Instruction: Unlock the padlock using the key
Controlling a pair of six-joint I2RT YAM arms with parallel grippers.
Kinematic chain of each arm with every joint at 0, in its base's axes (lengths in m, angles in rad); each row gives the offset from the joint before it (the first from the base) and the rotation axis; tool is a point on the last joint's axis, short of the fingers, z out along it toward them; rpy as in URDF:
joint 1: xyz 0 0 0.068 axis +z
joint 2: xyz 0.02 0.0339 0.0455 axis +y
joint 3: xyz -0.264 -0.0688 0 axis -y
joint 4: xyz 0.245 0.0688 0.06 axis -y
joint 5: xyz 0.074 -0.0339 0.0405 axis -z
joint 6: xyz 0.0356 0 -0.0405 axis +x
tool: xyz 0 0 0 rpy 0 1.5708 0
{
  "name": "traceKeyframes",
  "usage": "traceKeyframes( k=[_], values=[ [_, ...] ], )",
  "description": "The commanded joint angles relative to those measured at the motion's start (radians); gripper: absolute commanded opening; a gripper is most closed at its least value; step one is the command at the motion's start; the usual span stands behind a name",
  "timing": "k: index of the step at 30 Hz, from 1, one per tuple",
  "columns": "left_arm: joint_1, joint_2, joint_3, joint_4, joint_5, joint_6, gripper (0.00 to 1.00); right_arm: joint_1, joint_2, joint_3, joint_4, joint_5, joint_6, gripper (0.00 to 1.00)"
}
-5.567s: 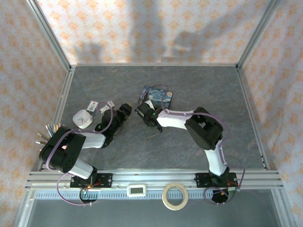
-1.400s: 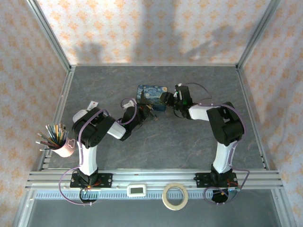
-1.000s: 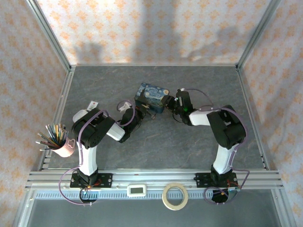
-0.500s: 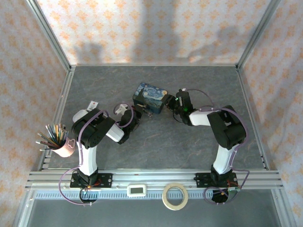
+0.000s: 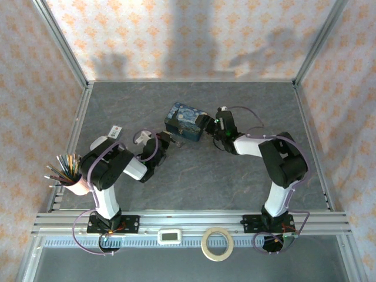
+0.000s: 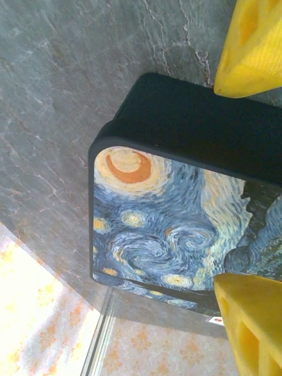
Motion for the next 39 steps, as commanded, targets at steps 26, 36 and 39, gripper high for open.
traceKeyframes(
  k=[26,36,39],
  values=[
    [-0.306,-0.248,0.087,-0.773,0.235,0.306,0.0,-0.073,-0.366,-0.152,-0.289,0.38,-0.267,0.89],
    [-0.287,-0.325,0.141,-0.827,0.108,0.343,0.58,-0.114,-0.372,-0.179,-0.27,0.401,-0.309,0.91],
    [-0.216,-0.392,0.152,-0.864,0.058,0.423,0.63,-0.15,-0.371,-0.19,-0.255,0.463,-0.371,0.91]
  ],
)
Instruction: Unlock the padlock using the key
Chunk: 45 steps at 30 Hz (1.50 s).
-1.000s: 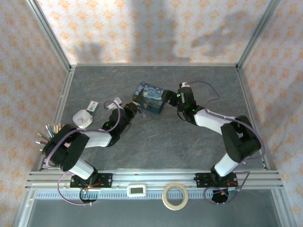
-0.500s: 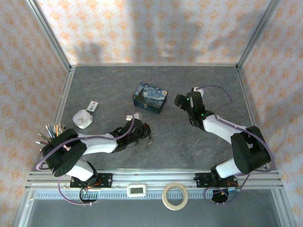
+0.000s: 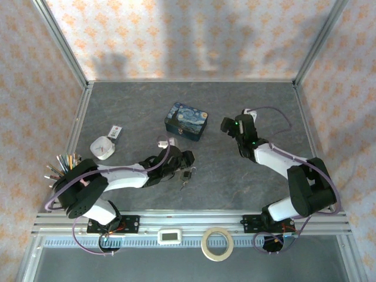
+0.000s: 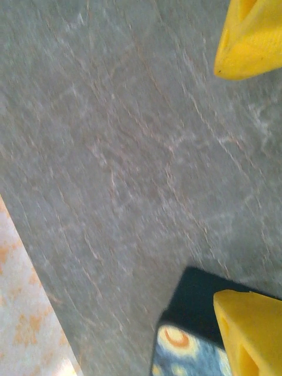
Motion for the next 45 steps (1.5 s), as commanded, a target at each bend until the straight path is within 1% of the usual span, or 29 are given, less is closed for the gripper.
traceKeyframes(
  k=[1,2,4,6,7,8,10,13,15,17,19,20,21,22,23,25,27,28,29,30,32,34,36,37,38,41,43,44,45],
  values=[
    [0.094,-0.097,0.04,-0.07,-0.115,0.119,0.64,-0.046,-0.021,-0.026,0.036,0.115,-0.095,0.92],
    [0.132,-0.118,0.047,-0.089,-0.133,0.156,0.69,-0.064,-0.018,-0.032,0.05,0.133,-0.12,0.92],
    [0.231,-0.16,0.068,-0.116,-0.173,0.269,0.73,-0.113,-0.005,-0.046,0.083,0.16,-0.163,0.92],
    [0.315,-0.182,0.101,-0.155,-0.244,0.353,0.83,-0.164,0.014,-0.06,0.118,0.156,-0.189,0.93],
    [0.356,-0.188,0.117,-0.159,-0.274,0.426,0.84,-0.193,0.024,-0.055,0.112,0.139,-0.192,0.93],
    [0.39,-0.189,0.129,-0.158,-0.3,0.467,0.87,-0.211,0.03,-0.056,0.128,0.131,-0.201,0.92],
    [0.462,-0.186,0.137,-0.125,-0.362,0.558,0.92,-0.23,0.043,-0.094,0.221,0.173,-0.234,0.93],
    [0.536,-0.182,0.088,0.004,-0.412,0.674,0.94,-0.241,0.08,-0.154,0.348,0.22,-0.288,0.92],
    [0.579,-0.175,0.061,0.058,-0.441,0.714,0.94,-0.244,0.102,-0.198,0.457,0.207,-0.318,0.93],
    [0.625,-0.169,0.028,0.1,-0.456,0.73,0.94,-0.246,0.1,-0.224,0.545,0.175,-0.341,0.92],
    [0.67,-0.167,-0.007,0.154,-0.454,0.746,0.94,-0.248,0.095,-0.281,0.69,0.157,-0.384,0.91],
    [0.683,-0.164,-0.024,0.182,-0.455,0.755,0.94,-0.256,0.099,-0.287,0.693,0.158,-0.368,0.92],
    [0.701,-0.16,-0.042,0.21,-0.454,0.762,0.94,-0.266,0.11,-0.304,0.74,0.148,-0.365,0.92],
    [0.714,-0.154,-0.055,0.239,-0.448,0.77,0.94,-0.266,0.093,-0.318,0.746,0.135,-0.368,0.94],
    [0.722,-0.147,-0.068,0.265,-0.444,0.778,0.94,-0.269,0.082,-0.342,0.774,0.115,-0.368,0.99],
    [0.737,-0.125,-0.094,0.326,-0.433,0.787,0.94,-0.276,0.053,-0.421,0.885,0.094,-0.366,1.0],
    [0.746,-0.096,-0.113,0.385,-0.411,0.798,0.94,-0.304,0.072,-0.508,1.045,0.064,-0.343,1.0],
    [0.748,-0.08,-0.124,0.42,-0.396,0.807,0.93,-0.306,0.103,-0.538,1.158,0.073,-0.348,1.0],
    [0.749,-0.064,-0.134,0.453,-0.384,0.82,0.93,-0.304,0.094,-0.531,1.133,0.074,-0.345,1.0],
    [0.75,-0.044,-0.146,0.495,-0.37,0.831,0.93,-0.305,0.065,-0.506,1.031,0.072,-0.341,1.0],
    [0.752,-0.009,-0.178,0.582,-0.358,0.849,0.93,-0.304,0.089,-0.526,1.111,0.073,-0.348,1.0],
    [0.753,0.027,-0.22,0.708,-0.333,0.873,0.94,-0.304,0.066,-0.51,1.039,0.073,-0.342,1.0],
    [0.757,0.035,-0.228,0.719,-0.306,0.879,0.93,-0.304,0.079,-0.519,1.079,0.075,-0.346,1.0],
    [0.758,0.028,-0.235,0.725,-0.276,0.885,0.93,-0.304,0.07,-0.513,1.052,0.074,-0.342,1.0],
    [0.759,0.028,-0.254,0.769,-0.249,0.897,0.93,-0.304,0.073,-0.515,1.064,0.074,-0.344,1.0],
    [0.759,0.023,-0.358,0.939,-0.187,0.912,0.93,-0.304,0.074,-0.515,1.066,0.073,-0.346,1.0],
    [0.76,0.088,-0.435,1.184,-0.194,0.925,0.93,-0.304,0.071,-0.515,1.059,0.073,-0.345,1.0],
    [0.76,0.071,-0.441,1.156,-0.195,0.918,0.94,-0.304,0.074,-0.517,1.065,0.073,-0.345,1.0],
    [0.76,0.045,-0.423,1.065,-0.207,0.901,0.94,-0.304,0.072,-0.516,1.062,0.073,-0.344,1.0]
  ],
)
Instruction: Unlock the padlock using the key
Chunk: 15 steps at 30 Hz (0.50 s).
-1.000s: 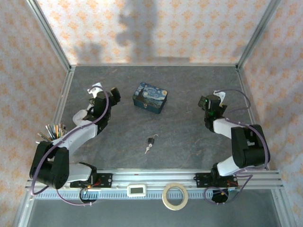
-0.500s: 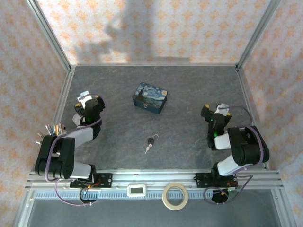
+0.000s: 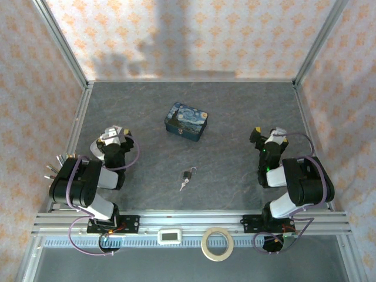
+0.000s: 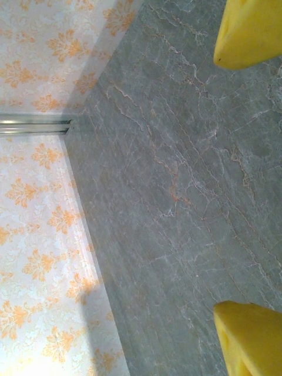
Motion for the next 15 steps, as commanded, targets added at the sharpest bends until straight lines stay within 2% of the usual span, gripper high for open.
traceKeyframes(
  k=[1,3,5,9,15],
  values=[
    [0.01,-0.012,0.012,0.104,0.021,0.012,0.94,-0.002,-0.01,0.007,0.043,-0.002,-0.003,1.0],
    [0.011,0.012,0.015,0.147,0.026,0.026,0.94,-0.001,-0.01,0.006,0.042,-0.002,-0.002,1.0],
    [0.009,-0.001,0.024,0.1,0.024,0.019,0.94,-0.002,-0.01,0.006,0.043,-0.002,-0.003,1.0],
    [0.01,0.003,0.027,0.103,0.021,0.019,0.99,-0.002,-0.011,0.006,0.043,-0.002,-0.002,1.0],
    [0.01,0.006,0.024,0.113,0.021,0.02,0.99,-0.002,-0.01,0.012,0.033,-0.011,-0.004,1.0]
  ],
)
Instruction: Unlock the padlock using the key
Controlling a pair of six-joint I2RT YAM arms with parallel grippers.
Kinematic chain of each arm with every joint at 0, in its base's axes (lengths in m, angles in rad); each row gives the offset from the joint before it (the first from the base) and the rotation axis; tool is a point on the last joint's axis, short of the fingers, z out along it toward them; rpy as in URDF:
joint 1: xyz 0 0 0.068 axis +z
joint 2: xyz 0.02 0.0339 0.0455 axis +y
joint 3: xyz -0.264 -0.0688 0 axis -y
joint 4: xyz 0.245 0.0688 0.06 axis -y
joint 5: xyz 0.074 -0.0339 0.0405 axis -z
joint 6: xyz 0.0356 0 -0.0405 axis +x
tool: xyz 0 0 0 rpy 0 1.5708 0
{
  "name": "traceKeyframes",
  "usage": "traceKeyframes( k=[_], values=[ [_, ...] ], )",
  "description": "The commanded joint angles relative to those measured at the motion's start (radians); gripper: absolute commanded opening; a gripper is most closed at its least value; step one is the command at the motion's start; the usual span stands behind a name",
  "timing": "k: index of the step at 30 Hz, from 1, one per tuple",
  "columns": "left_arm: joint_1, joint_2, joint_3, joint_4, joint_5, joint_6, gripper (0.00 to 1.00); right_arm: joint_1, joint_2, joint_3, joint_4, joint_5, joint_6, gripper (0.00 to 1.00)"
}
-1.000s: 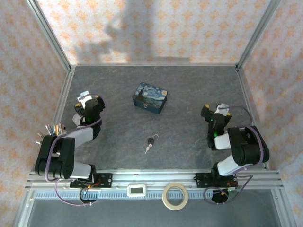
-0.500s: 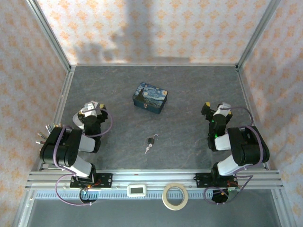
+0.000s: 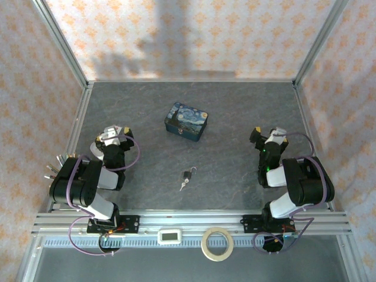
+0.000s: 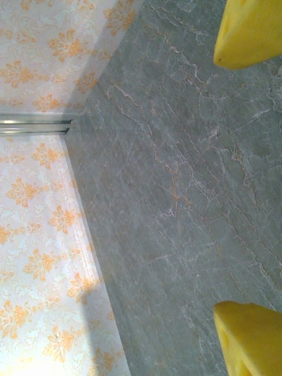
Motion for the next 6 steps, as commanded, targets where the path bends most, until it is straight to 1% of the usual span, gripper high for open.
traceKeyframes(
  k=[1,6],
  values=[
    [0.01,0.001,0.02,0.038,0.008,0.011,0.99,-0.002,-0.008,0.014,0.029,-0.012,-0.004,1.0],
    [0.011,0.003,0.017,0.045,-0.008,0.006,0.99,-0.002,-0.01,0.009,0.036,-0.014,-0.007,1.0]
  ],
)
